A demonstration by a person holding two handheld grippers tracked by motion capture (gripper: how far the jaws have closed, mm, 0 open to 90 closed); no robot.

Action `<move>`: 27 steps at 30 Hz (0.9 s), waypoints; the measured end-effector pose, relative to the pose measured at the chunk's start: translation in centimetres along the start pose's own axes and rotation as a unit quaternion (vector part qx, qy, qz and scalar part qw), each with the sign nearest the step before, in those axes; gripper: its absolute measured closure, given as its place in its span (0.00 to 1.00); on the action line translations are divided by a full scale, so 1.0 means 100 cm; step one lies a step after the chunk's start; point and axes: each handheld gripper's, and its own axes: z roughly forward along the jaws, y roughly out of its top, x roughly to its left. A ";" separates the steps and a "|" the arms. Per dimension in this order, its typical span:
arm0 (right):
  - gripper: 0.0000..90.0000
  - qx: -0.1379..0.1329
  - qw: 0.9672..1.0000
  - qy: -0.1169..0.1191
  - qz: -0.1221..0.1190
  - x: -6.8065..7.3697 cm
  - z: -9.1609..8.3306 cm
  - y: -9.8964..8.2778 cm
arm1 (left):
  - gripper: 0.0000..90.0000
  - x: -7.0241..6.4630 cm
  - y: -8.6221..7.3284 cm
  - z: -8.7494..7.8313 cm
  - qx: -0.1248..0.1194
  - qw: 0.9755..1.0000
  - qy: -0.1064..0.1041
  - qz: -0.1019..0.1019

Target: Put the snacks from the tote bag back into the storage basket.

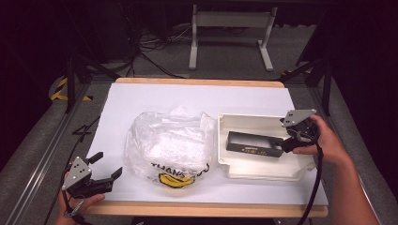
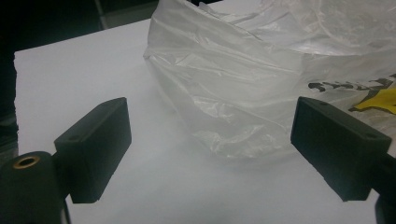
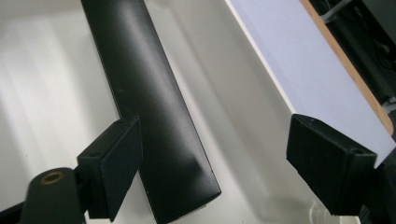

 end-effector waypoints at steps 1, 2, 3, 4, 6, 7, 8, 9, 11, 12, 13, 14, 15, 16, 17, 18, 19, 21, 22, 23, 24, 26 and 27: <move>0.20 0.000 1.000 -0.001 0.004 0.001 -0.001 0.001 | 0.15 0.000 0.000 0.001 -0.002 1.000 -0.001 -0.001; 0.19 -0.004 1.000 -0.007 0.004 0.001 -0.002 0.001 | 0.15 0.000 0.000 0.002 0.000 1.000 -0.001 0.000; 0.18 -0.005 1.000 -0.014 0.010 0.002 -0.003 0.002 | 0.15 0.000 0.000 0.002 0.000 1.000 -0.001 0.000; 0.17 -0.011 1.000 -0.018 0.020 0.003 -0.004 0.002 | 0.15 0.000 0.000 0.003 0.001 1.000 -0.003 0.002; 0.17 -0.017 0.999 -0.019 0.030 0.004 -0.006 0.002 | 0.15 0.000 0.001 0.005 0.000 1.000 -0.006 0.003; 0.17 -0.018 0.999 -0.019 0.034 0.005 -0.006 0.002 | 0.15 0.000 0.002 0.005 0.001 1.000 -0.006 0.002; 0.17 -0.019 0.999 -0.020 0.038 0.006 -0.006 0.002 | 0.15 0.000 0.002 0.005 0.001 1.000 -0.006 0.002; 0.17 -0.019 0.999 -0.020 0.038 0.006 -0.006 0.002 | 0.15 0.000 0.002 0.006 0.000 1.000 -0.006 0.003; 0.16 -0.021 0.998 -0.028 0.047 0.008 -0.008 0.002 | 0.15 0.000 0.002 0.007 0.001 1.000 -0.008 0.004; 0.16 -0.021 0.998 -0.032 0.049 0.009 -0.009 0.002 | 0.15 0.000 0.003 0.008 0.001 1.000 -0.009 0.005; 0.16 -0.021 0.998 -0.032 0.049 0.009 -0.009 0.002 | 0.15 0.000 0.003 0.008 0.001 1.000 -0.009 0.005; 0.15 -0.019 0.998 -0.038 0.054 0.010 -0.010 0.002 | 0.15 0.000 0.003 0.009 0.001 1.000 -0.010 0.005; 0.15 -0.017 0.998 -0.040 0.054 0.011 -0.010 0.002 | 0.15 0.000 0.004 0.009 0.000 1.000 -0.010 0.005; 0.15 -0.017 0.997 -0.046 0.051 0.011 -0.010 0.002 | 0.15 0.000 0.004 0.009 0.000 1.000 -0.011 0.004; 0.15 -0.015 0.997 -0.046 0.052 0.012 -0.011 0.002 | 0.15 0.000 0.004 0.010 -0.001 1.000 -0.012 0.005; 0.14 -0.015 0.997 -0.049 0.052 0.013 -0.011 0.002 | 0.15 0.000 0.004 0.010 -0.001 1.000 -0.012 0.005; 0.14 -0.015 0.997 -0.049 0.052 0.013 -0.011 0.002 | 0.15 0.000 0.004 0.010 -0.001 1.000 -0.012 0.005; 0.14 -0.017 0.997 -0.053 0.057 0.015 -0.012 0.002 | 0.15 0.000 0.004 0.010 -0.002 1.000 -0.013 0.004; 0.14 -0.017 0.997 -0.054 0.058 0.016 -0.013 0.001 | 0.15 0.000 0.004 0.011 -0.001 1.000 -0.012 0.005; 0.14 -0.015 0.997 -0.055 0.058 0.017 -0.014 0.001 | 0.15 0.000 0.004 0.011 -0.001 1.000 -0.012 0.006; 0.14 -0.017 0.996 -0.058 0.062 0.017 -0.014 0.000 | 0.15 0.000 0.004 0.011 -0.001 1.000 -0.013 0.006; 0.13 -0.021 0.996 -0.057 0.070 0.018 -0.015 -0.002 | 0.15 0.000 0.004 0.011 0.000 1.000 -0.013 0.005; 0.13 -0.021 0.995 -0.061 0.072 0.019 -0.016 -0.003 | 0.15 0.000 0.004 0.011 0.000 1.000 -0.013 0.004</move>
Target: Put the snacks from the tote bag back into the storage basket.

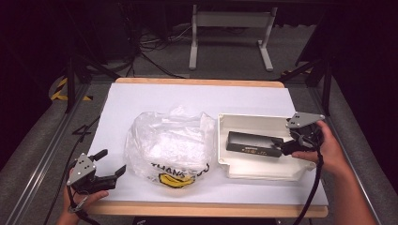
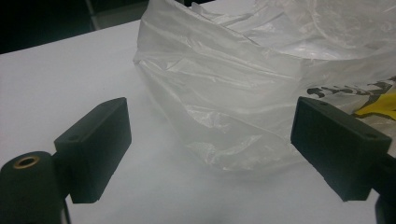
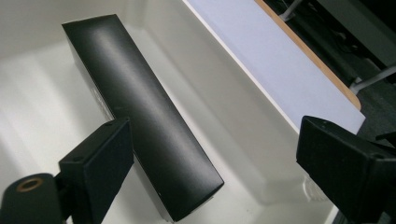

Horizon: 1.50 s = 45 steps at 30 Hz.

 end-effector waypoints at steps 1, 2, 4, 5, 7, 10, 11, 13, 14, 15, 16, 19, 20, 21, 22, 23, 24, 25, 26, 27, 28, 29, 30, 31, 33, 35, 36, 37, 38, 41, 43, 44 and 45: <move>0.13 0.000 1.000 -0.005 0.001 0.000 0.000 -0.001 | 0.15 0.000 0.000 0.000 0.001 1.000 0.000 0.000; 0.13 0.002 1.000 -0.009 0.003 0.001 -0.001 -0.002 | 0.15 0.000 0.000 0.000 0.002 1.000 0.001 0.001; 0.12 -0.001 1.000 -0.010 0.010 0.002 -0.003 -0.005 | 0.15 0.000 0.000 0.000 0.003 1.000 0.000 0.002; 0.12 -0.004 1.000 -0.011 0.014 0.002 -0.003 -0.007 | 0.15 0.000 0.000 0.001 0.004 1.000 -0.001 0.001; 0.12 -0.005 1.000 -0.010 0.017 0.001 -0.004 -0.008 | 0.15 0.000 0.000 0.001 0.004 1.000 -0.001 0.001; 0.11 -0.012 0.999 -0.017 0.039 0.001 -0.009 -0.013 | 0.15 -0.001 0.000 0.001 0.004 1.000 -0.001 0.001; 0.11 -0.014 0.999 -0.017 0.041 0.001 -0.010 -0.015 | 0.15 -0.001 0.000 0.001 0.004 1.000 -0.001 0.000; 0.11 -0.017 0.999 -0.019 0.048 0.001 -0.011 -0.018 | 0.15 -0.001 0.000 0.001 0.004 1.000 -0.001 0.000; 0.11 -0.017 0.998 -0.021 0.053 0.002 -0.012 -0.020 | 0.15 0.000 0.000 0.001 0.004 1.000 -0.001 0.000; 0.10 -0.018 0.998 -0.022 0.054 0.002 -0.012 -0.022 | 0.15 0.000 0.000 0.001 0.004 1.000 -0.001 -0.001; 0.10 -0.017 0.998 -0.023 0.059 0.002 -0.013 -0.023 | 0.15 0.000 0.000 0.001 0.004 1.000 -0.001 0.000; 0.10 -0.019 0.997 -0.029 0.064 0.002 -0.013 -0.028 | 0.15 0.000 0.000 0.001 0.004 1.000 -0.001 0.000; 0.10 -0.020 0.997 -0.030 0.066 0.002 -0.014 -0.029 | 0.15 0.000 0.000 0.001 0.004 1.000 -0.001 0.000; 0.10 -0.022 0.997 -0.032 0.069 0.002 -0.015 -0.030 | 0.15 0.000 0.000 0.001 0.004 1.000 -0.001 0.000; 0.10 -0.024 0.996 -0.034 0.074 0.002 -0.016 -0.032 | 0.15 0.000 0.000 0.001 0.004 1.000 -0.001 0.000; 0.10 -0.025 0.996 -0.038 0.077 0.002 -0.017 -0.033 | 0.15 0.000 0.000 0.001 0.003 1.000 0.000 0.000; 0.10 -0.027 0.995 -0.040 0.082 0.002 -0.017 -0.034 | 0.15 0.000 0.000 0.001 0.004 1.000 0.000 0.000; 0.10 -0.028 0.995 -0.040 0.084 0.002 -0.018 -0.036 | 0.15 0.000 0.000 0.001 0.003 1.000 0.000 0.001; 0.10 -0.030 0.995 -0.041 0.085 0.002 -0.019 -0.037 | 0.15 0.000 0.000 0.001 0.003 1.000 0.001 0.001; 0.09 -0.031 0.995 -0.044 0.088 0.002 -0.020 -0.038 | 0.15 0.000 0.000 0.001 0.003 1.000 0.001 0.001; 0.09 -0.031 0.995 -0.044 0.088 0.002 -0.020 -0.038 | 0.15 0.001 0.000 0.001 0.003 1.000 0.001 0.001; 0.09 -0.033 0.994 -0.046 0.090 0.002 -0.020 -0.040 | 0.15 0.001 0.000 0.001 0.004 1.000 0.001 0.001; 0.09 -0.033 0.994 -0.047 0.092 0.002 -0.021 -0.041 | 0.15 0.001 0.000 0.001 0.003 1.000 0.001 0.001; 0.09 -0.033 0.994 -0.053 0.094 0.002 -0.021 -0.043 | 0.15 0.001 0.000 0.001 0.004 1.000 0.001 0.001; 0.09 -0.033 0.993 -0.054 0.096 0.002 -0.022 -0.046 | 0.15 0.001 0.000 0.000 0.004 1.000 0.002 0.001; 0.09 -0.034 0.993 -0.056 0.096 0.003 -0.023 -0.048 | 0.15 0.001 0.000 0.000 0.005 1.000 0.002 0.001; 0.09 -0.035 0.993 -0.059 0.098 0.004 -0.024 -0.050 | 0.15 0.001 0.000 0.000 0.005 1.000 0.002 0.001; 0.08 -0.035 0.993 -0.059 0.098 0.005 -0.024 -0.051 | 0.15 0.001 0.000 0.000 0.005 1.000 0.002 0.002; 0.08 -0.035 0.993 -0.060 0.095 0.005 -0.025 -0.052 | 0.15 0.001 0.000 0.000 0.005 1.000 0.002 0.001; 0.08 -0.035 0.993 -0.062 0.097 0.007 -0.025 -0.055 | 0.15 0.002 -0.001 0.000 0.005 1.000 0.004 0.001; 0.08 -0.034 0.993 -0.062 0.099 0.008 -0.026 -0.058 | 0.15 0.002 0.000 0.000 0.005 1.000 0.004 0.001; 0.08 -0.034 0.992 -0.065 0.099 0.008 -0.026 -0.059 | 0.15 0.001 0.000 0.000 0.005 1.000 0.004 0.002; 0.08 -0.034 0.992 -0.067 0.100 0.009 -0.027 -0.061 | 0.15 0.001 0.000 0.000 0.005 1.000 0.005 0.003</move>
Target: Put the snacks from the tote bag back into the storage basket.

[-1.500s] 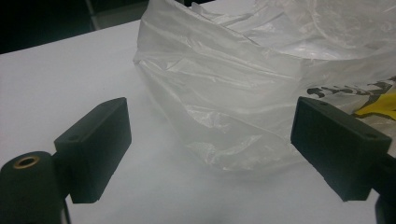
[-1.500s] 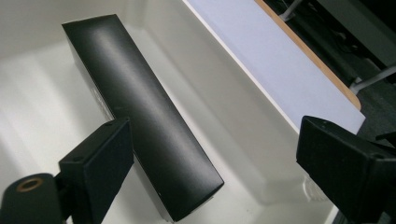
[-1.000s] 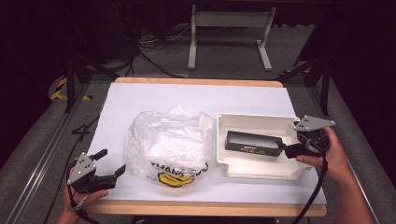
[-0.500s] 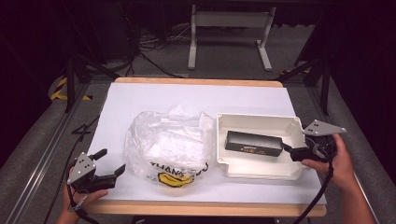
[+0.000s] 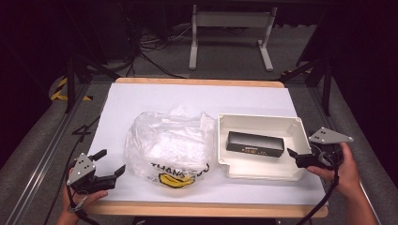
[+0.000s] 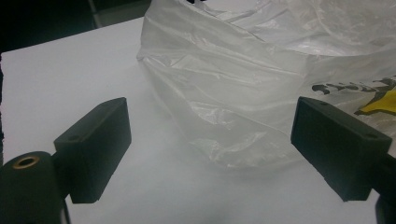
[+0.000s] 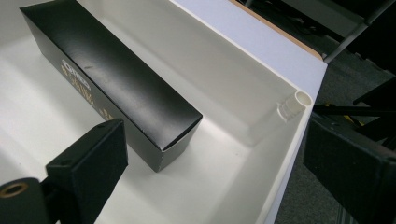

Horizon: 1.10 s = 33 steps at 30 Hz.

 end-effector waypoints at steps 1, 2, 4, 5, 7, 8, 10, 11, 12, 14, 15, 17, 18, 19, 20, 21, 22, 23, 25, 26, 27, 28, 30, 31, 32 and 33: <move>0.08 -0.002 1.000 0.000 0.001 0.000 -0.001 -0.002 | 0.15 0.000 0.000 0.000 0.000 1.000 0.000 0.000; 0.08 -0.003 1.000 0.000 -0.001 0.000 -0.001 -0.003 | 0.15 0.000 0.000 0.000 0.000 1.000 0.001 0.000; 0.08 -0.004 1.000 -0.003 -0.001 0.002 -0.003 -0.007 | 0.15 0.000 0.000 0.000 0.000 1.000 0.002 0.000; 0.08 -0.005 1.000 -0.005 -0.002 0.002 -0.004 -0.008 | 0.15 0.000 0.000 0.000 0.000 1.000 0.002 -0.001; 0.08 -0.005 1.000 -0.004 0.001 0.002 -0.005 -0.009 | 0.15 0.000 0.000 0.000 0.000 1.000 0.003 -0.001; 0.08 -0.006 1.000 -0.007 0.003 0.003 -0.006 -0.010 | 0.15 0.000 0.000 0.000 0.001 1.000 0.003 -0.001; 0.08 -0.008 1.000 -0.010 0.005 0.003 -0.007 -0.014 | 0.15 0.001 -0.001 0.000 0.001 1.000 0.004 0.001; 0.08 -0.009 1.000 -0.010 0.007 0.003 -0.008 -0.016 | 0.15 0.001 -0.001 -0.001 0.001 1.000 0.004 0.001; 0.08 -0.010 1.000 -0.011 0.009 0.003 -0.009 -0.018 | 0.15 0.001 -0.001 -0.001 0.001 1.000 0.004 0.001; 0.08 -0.011 1.000 -0.009 0.012 0.004 -0.010 -0.021 | 0.15 0.001 -0.001 -0.001 0.001 1.000 0.004 0.001; 0.08 -0.010 1.000 -0.010 0.010 0.004 -0.010 -0.023 | 0.15 0.001 -0.001 0.000 0.001 1.000 0.004 0.000; 0.07 -0.010 1.000 -0.014 0.010 0.005 -0.011 -0.028 | 0.15 0.000 -0.001 0.000 0.002 1.000 0.004 0.002; 0.07 -0.011 1.000 -0.010 0.014 0.006 -0.011 -0.030 | 0.15 0.000 -0.001 0.000 0.002 1.000 0.003 0.002; 0.07 -0.011 1.000 -0.011 0.014 0.006 -0.012 -0.032 | 0.15 0.000 -0.001 0.000 0.002 1.000 0.003 0.002; 0.07 -0.012 1.000 -0.012 0.015 0.007 -0.012 -0.034 | 0.15 0.000 -0.001 0.000 0.002 1.000 0.003 0.001; 0.07 -0.011 1.000 -0.013 0.017 0.007 -0.012 -0.036 | 0.15 0.000 -0.001 0.000 0.002 1.000 0.003 0.001; 0.07 -0.012 1.000 -0.013 0.017 0.008 -0.013 -0.038 | 0.15 0.000 -0.001 0.000 0.001 1.000 0.003 0.000; 0.07 -0.016 1.000 -0.013 0.016 0.008 -0.014 -0.040 | 0.14 0.000 -0.001 0.000 0.001 1.000 0.002 0.000; 0.06 -0.019 1.000 -0.013 0.018 0.009 -0.015 -0.044 | 0.14 0.000 -0.001 0.000 0.001 1.000 0.003 0.000; 0.06 -0.021 0.999 -0.013 0.021 0.009 -0.015 -0.045 | 0.14 0.000 -0.001 0.000 0.001 1.000 0.003 0.000; 0.06 -0.023 0.999 -0.011 0.022 0.010 -0.015 -0.048 | 0.14 0.000 -0.001 0.000 0.002 1.000 0.002 0.001; 0.06 -0.026 0.999 -0.006 0.024 0.011 -0.015 -0.050 | 0.14 0.000 -0.001 0.000 0.002 1.000 0.001 0.001; 0.06 -0.028 0.999 -0.009 0.023 0.012 -0.014 -0.054 | 0.14 0.000 -0.001 0.000 0.002 1.000 0.001 0.001; 0.06 -0.030 0.999 -0.008 0.023 0.013 -0.013 -0.058 | 0.14 0.000 -0.001 0.000 0.004 1.000 0.000 0.001; 0.06 -0.030 0.999 -0.007 0.027 0.014 -0.012 -0.060 | 0.14 0.000 -0.001 0.000 0.003 1.000 0.000 0.000; 0.06 -0.031 0.999 -0.006 0.031 0.014 -0.011 -0.063 | 0.14 0.000 -0.001 0.000 0.003 1.000 0.000 0.001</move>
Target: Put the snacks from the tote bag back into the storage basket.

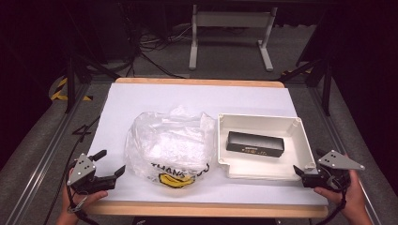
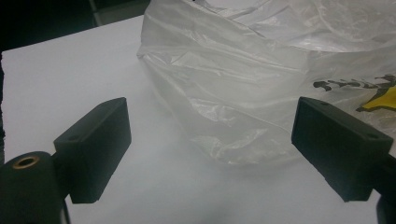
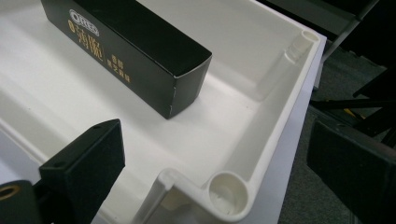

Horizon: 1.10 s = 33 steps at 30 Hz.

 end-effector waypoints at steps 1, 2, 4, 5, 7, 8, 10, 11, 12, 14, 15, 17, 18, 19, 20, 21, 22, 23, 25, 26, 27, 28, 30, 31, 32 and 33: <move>0.06 -0.002 1.000 0.000 0.002 0.000 0.001 -0.002 | 0.14 0.000 0.000 0.000 0.000 1.000 0.000 0.000; 0.06 -0.002 1.000 0.000 0.002 0.000 0.001 -0.002 | 0.14 0.000 0.000 0.000 0.000 1.000 0.000 0.000; 0.05 -0.002 1.000 0.006 0.003 0.002 0.005 -0.010 | 0.14 0.000 0.000 0.000 0.000 1.000 0.001 0.001; 0.05 -0.002 1.000 0.006 0.003 0.002 0.005 -0.010 | 0.14 0.000 0.000 0.000 0.001 1.000 0.000 0.000; 0.05 -0.001 1.000 0.001 0.007 0.004 0.008 -0.016 | 0.14 0.000 0.000 0.000 0.001 1.000 0.001 0.001; 0.05 -0.002 1.000 0.003 0.009 0.004 0.009 -0.018 | 0.14 0.000 0.000 0.000 -0.001 1.000 0.001 0.001; 0.05 -0.003 1.000 0.003 0.013 0.004 0.010 -0.022 | 0.14 0.001 0.000 0.000 -0.001 1.000 0.001 0.002; 0.05 -0.004 1.000 0.000 0.017 0.004 0.011 -0.024 | 0.14 0.001 0.000 0.000 -0.001 1.000 0.001 0.002; 0.05 -0.005 1.000 0.000 0.024 0.004 0.011 -0.025 | 0.14 0.001 0.000 0.000 -0.001 1.000 0.001 0.001; 0.05 -0.017 0.999 -0.003 0.031 0.004 0.011 -0.029 | 0.14 0.001 -0.001 0.000 -0.001 1.000 0.001 0.001; 0.05 -0.019 0.999 -0.005 0.034 0.003 0.012 -0.032 | 0.14 0.001 -0.001 0.001 -0.001 1.000 0.001 0.002; 0.05 -0.027 0.999 -0.002 0.043 0.003 0.013 -0.035 | 0.14 0.001 -0.001 0.001 0.001 1.000 0.001 0.003; 0.05 -0.030 0.999 -0.003 0.044 0.003 0.014 -0.036 | 0.14 0.001 -0.001 0.001 0.002 1.000 0.000 0.005; 0.04 -0.033 0.998 -0.007 0.044 0.003 0.015 -0.037 | 0.14 0.001 -0.001 0.001 0.002 1.000 0.001 0.005; 0.04 -0.033 0.998 -0.007 0.045 0.003 0.016 -0.038 | 0.14 0.001 -0.002 0.001 0.003 1.000 0.002 0.005; 0.04 -0.039 0.998 -0.013 0.050 0.003 0.017 -0.039 | 0.14 0.001 -0.002 0.001 0.002 1.000 0.001 0.003; 0.04 -0.043 0.998 -0.014 0.052 0.003 0.017 -0.039 | 0.14 0.001 -0.002 0.001 0.002 1.000 0.001 0.002; 0.04 -0.047 0.997 -0.019 0.053 0.003 0.017 -0.040 | 0.14 0.001 -0.002 0.001 0.002 1.000 0.001 0.002; 0.04 -0.061 0.996 -0.021 0.060 0.002 0.017 -0.042 | 0.14 0.002 -0.003 0.001 0.002 1.000 0.000 -0.001; 0.04 -0.068 0.996 -0.022 0.061 0.001 0.016 -0.042 | 0.14 0.002 -0.003 0.001 0.002 1.000 0.001 -0.001; 0.04 -0.078 0.995 -0.024 0.065 0.001 0.016 -0.043 | 0.14 0.002 -0.003 0.001 0.001 1.000 0.001 -0.002; 0.04 -0.086 0.994 -0.025 0.069 0.001 0.015 -0.043 | 0.14 0.002 -0.003 0.001 0.000 1.000 0.000 -0.004; 0.04 -0.089 0.993 -0.027 0.069 0.003 0.015 -0.042 | 0.14 0.003 -0.003 0.002 0.002 1.000 0.000 -0.004; 0.04 -0.088 0.994 -0.029 0.065 0.004 0.016 -0.042 | 0.14 0.003 -0.004 0.003 0.003 1.000 0.002 -0.003; 0.04 -0.085 0.994 -0.030 0.062 0.004 0.016 -0.042 | 0.14 0.003 -0.004 0.003 0.006 1.000 0.000 -0.003; 0.04 -0.084 0.994 -0.031 0.061 0.005 0.016 -0.043 | 0.14 0.003 -0.005 0.003 0.006 1.000 0.000 -0.003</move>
